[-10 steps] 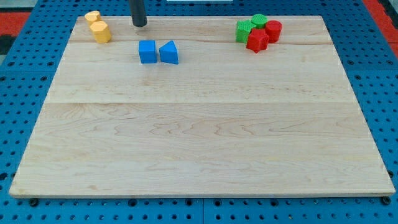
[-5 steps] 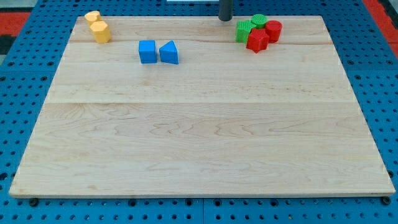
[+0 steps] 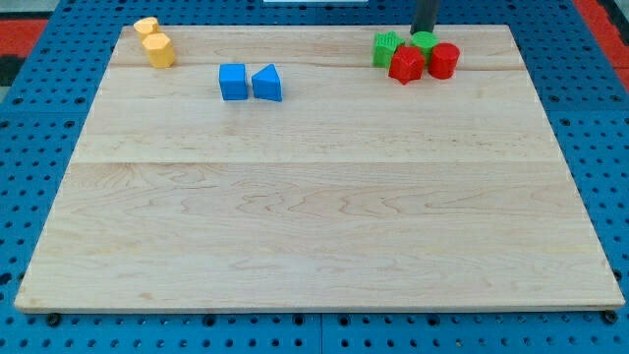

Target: Push red circle below red star

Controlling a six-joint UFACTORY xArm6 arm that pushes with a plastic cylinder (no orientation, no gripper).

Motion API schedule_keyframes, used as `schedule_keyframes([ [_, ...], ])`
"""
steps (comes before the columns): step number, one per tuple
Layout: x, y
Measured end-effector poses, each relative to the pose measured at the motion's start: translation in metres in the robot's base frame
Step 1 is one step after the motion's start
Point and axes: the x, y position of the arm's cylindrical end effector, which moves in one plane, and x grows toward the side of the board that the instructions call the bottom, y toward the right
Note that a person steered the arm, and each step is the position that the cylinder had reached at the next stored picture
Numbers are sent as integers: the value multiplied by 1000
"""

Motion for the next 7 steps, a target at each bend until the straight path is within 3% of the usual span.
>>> schedule_keyframes([
  [2,0,4],
  [4,0,92],
  [7,43,27],
])
